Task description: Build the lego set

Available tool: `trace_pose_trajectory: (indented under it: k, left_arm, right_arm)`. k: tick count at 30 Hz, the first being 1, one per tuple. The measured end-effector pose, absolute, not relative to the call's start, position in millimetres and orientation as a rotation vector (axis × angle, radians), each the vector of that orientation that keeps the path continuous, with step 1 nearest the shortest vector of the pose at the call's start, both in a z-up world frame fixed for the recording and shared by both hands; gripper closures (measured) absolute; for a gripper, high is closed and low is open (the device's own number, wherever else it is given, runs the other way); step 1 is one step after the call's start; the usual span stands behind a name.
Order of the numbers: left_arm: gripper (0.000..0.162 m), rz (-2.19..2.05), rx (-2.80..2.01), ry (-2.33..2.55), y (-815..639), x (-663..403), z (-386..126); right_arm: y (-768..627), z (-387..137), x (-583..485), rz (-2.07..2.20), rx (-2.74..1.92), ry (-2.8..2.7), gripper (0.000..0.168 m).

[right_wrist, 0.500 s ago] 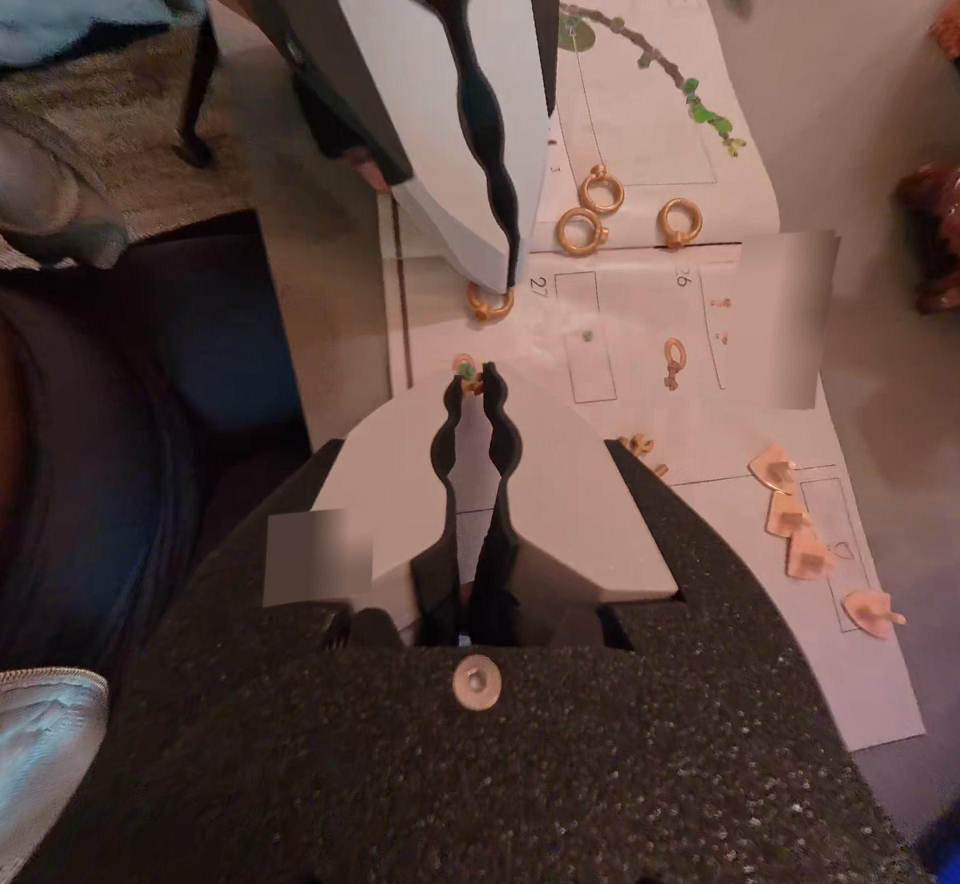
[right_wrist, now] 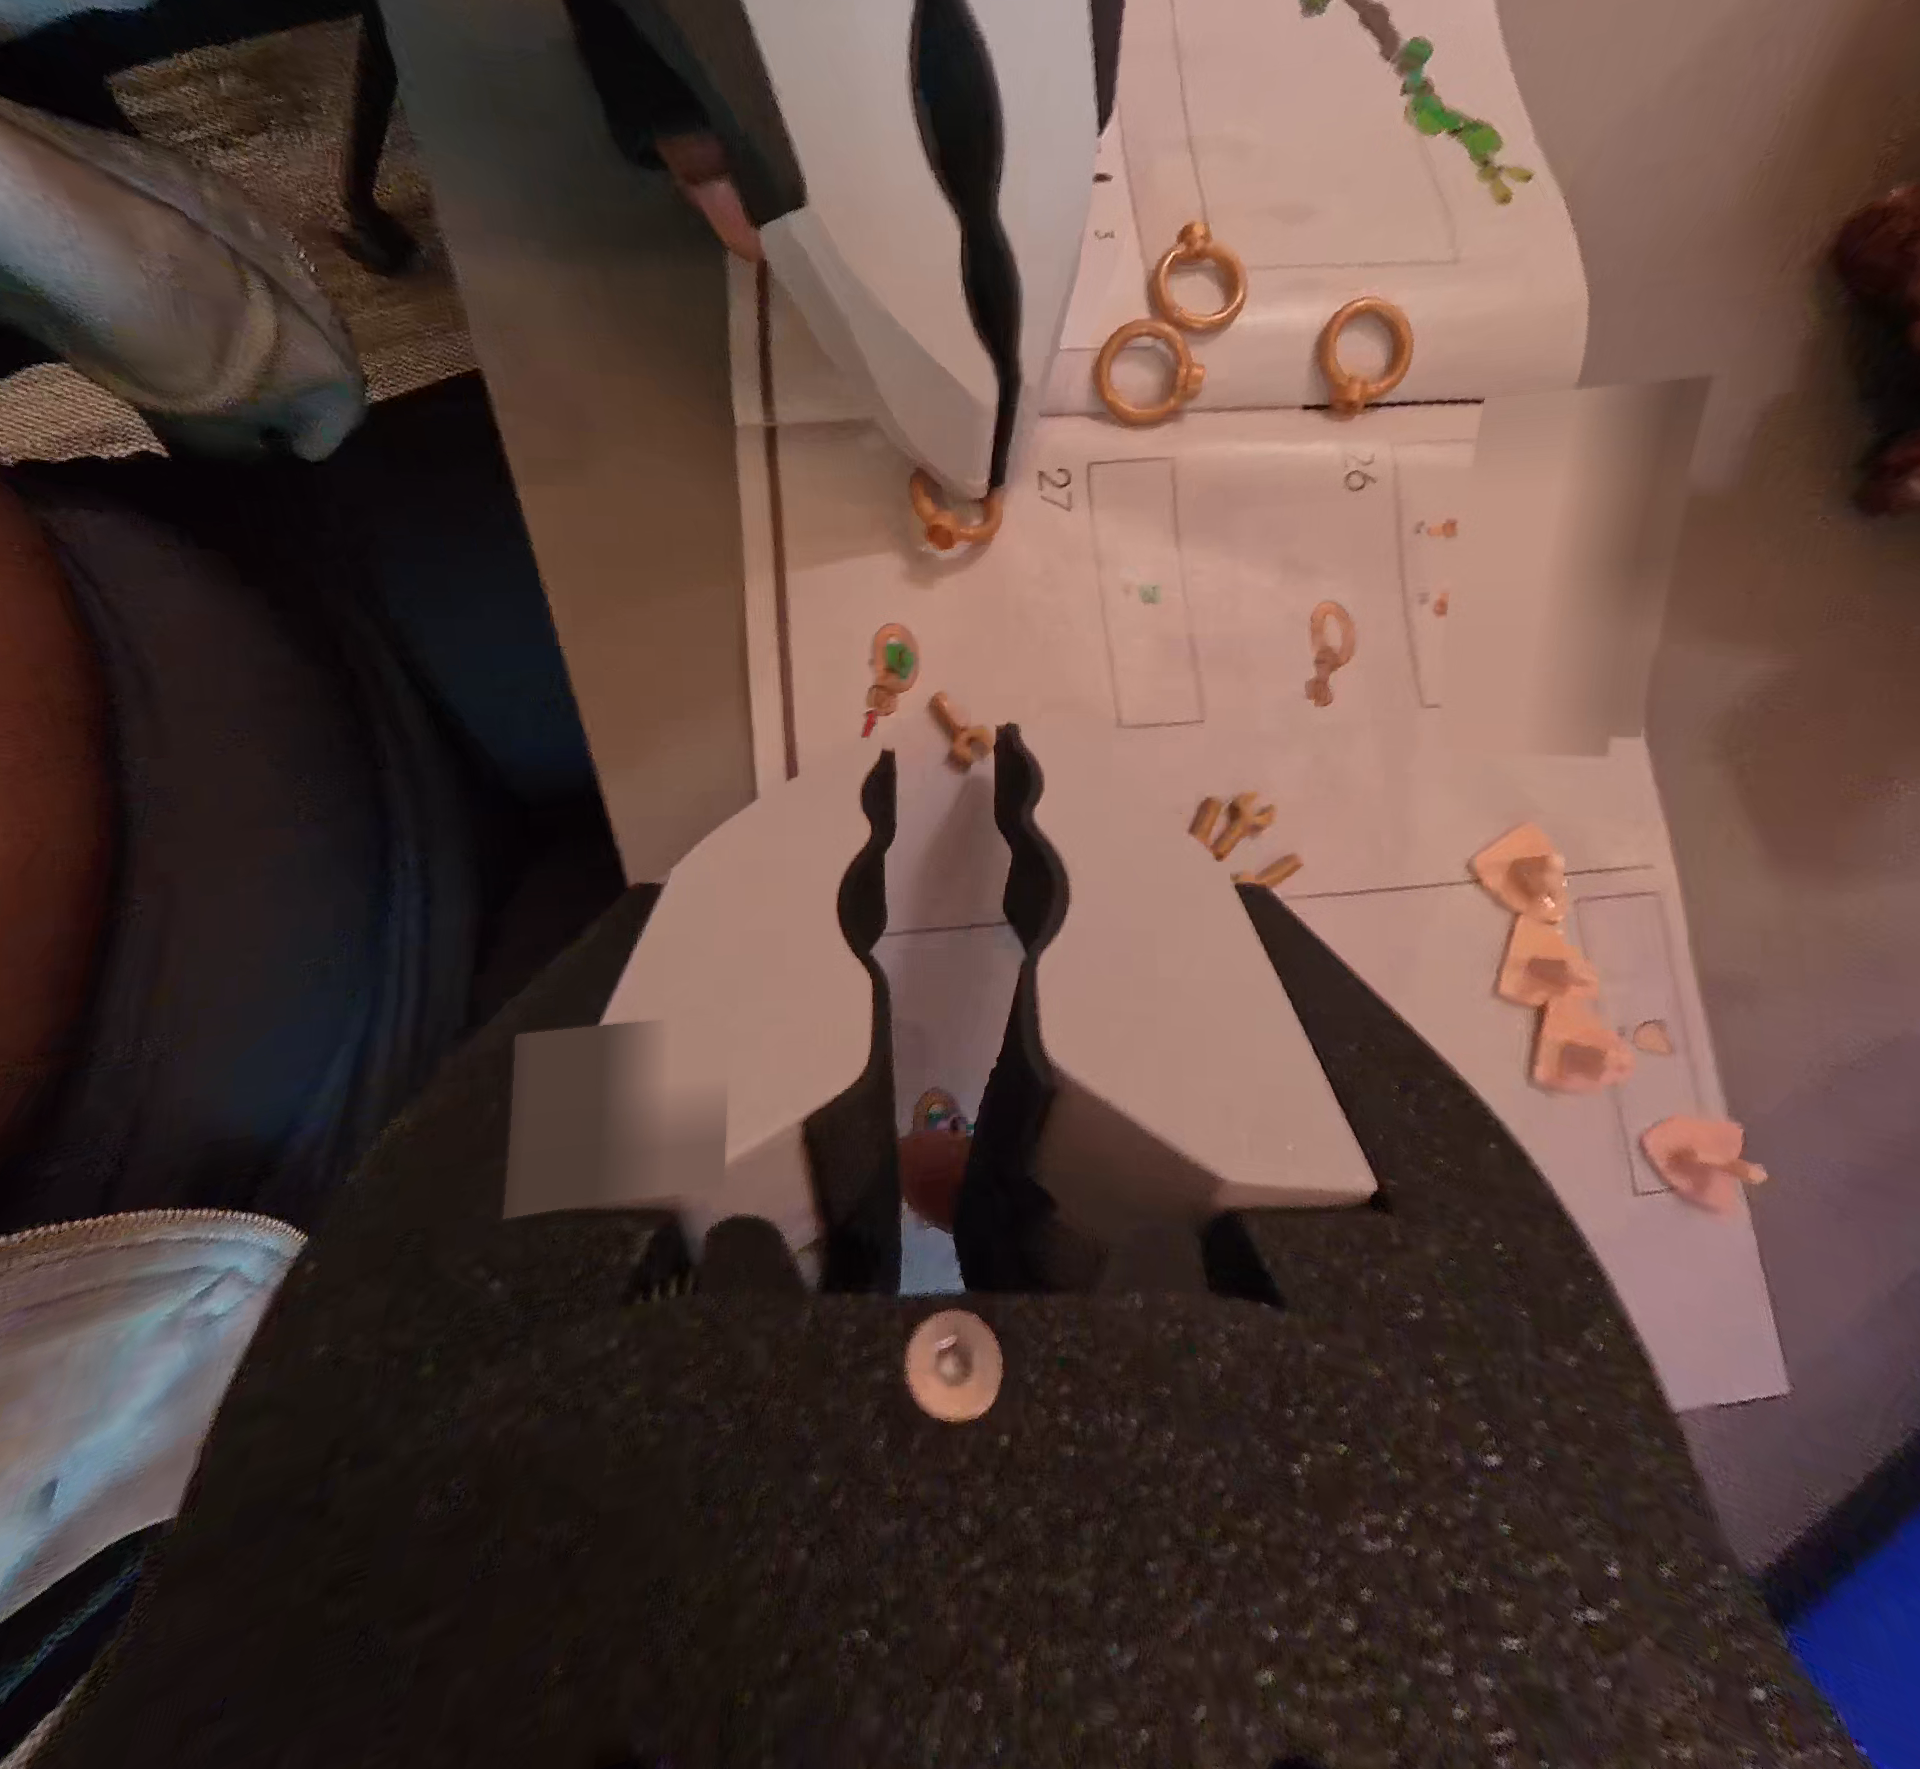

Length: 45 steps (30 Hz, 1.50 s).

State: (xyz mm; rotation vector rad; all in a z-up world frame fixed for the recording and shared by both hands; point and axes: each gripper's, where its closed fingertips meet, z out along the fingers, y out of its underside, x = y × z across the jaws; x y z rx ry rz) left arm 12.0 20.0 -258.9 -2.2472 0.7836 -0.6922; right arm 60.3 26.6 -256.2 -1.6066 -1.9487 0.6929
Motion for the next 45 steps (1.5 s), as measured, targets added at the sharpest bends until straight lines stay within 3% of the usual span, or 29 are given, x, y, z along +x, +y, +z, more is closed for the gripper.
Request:
trace_pose_trajectory:
  k: [18, 29, 34, 38, 45]
  left_arm:
    - [0.162, -0.680, -2.241, 0.794, 20.2, 12.2, -259.4]
    - [0.162, -0.556, -2.230, 0.768, 22.2, 12.1, -260.7]
    - [0.162, -0.395, -2.219, 0.733, 21.7, 12.0, -260.9]
    - [0.162, -0.367, -2.225, 0.702, 21.8, 11.7, -260.9]
    - [0.161, -0.314, -2.228, 0.669, 21.4, 11.4, -260.6]
  right_arm:
    - [31.8, -262.7, 57.3, 0.601, -1.391, -2.506, 0.154]
    - [28.5, -262.9, 59.2, 0.697, -1.630, -2.322, 0.168]
    - [30.7, -262.9, 59.4, 0.711, -1.791, -2.097, 0.167]
    - [23.4, -253.4, 48.2, 0.772, -1.723, -2.040, 0.155]
    - [25.0, -263.0, 36.7, 0.769, -1.679, -2.141, 0.152]
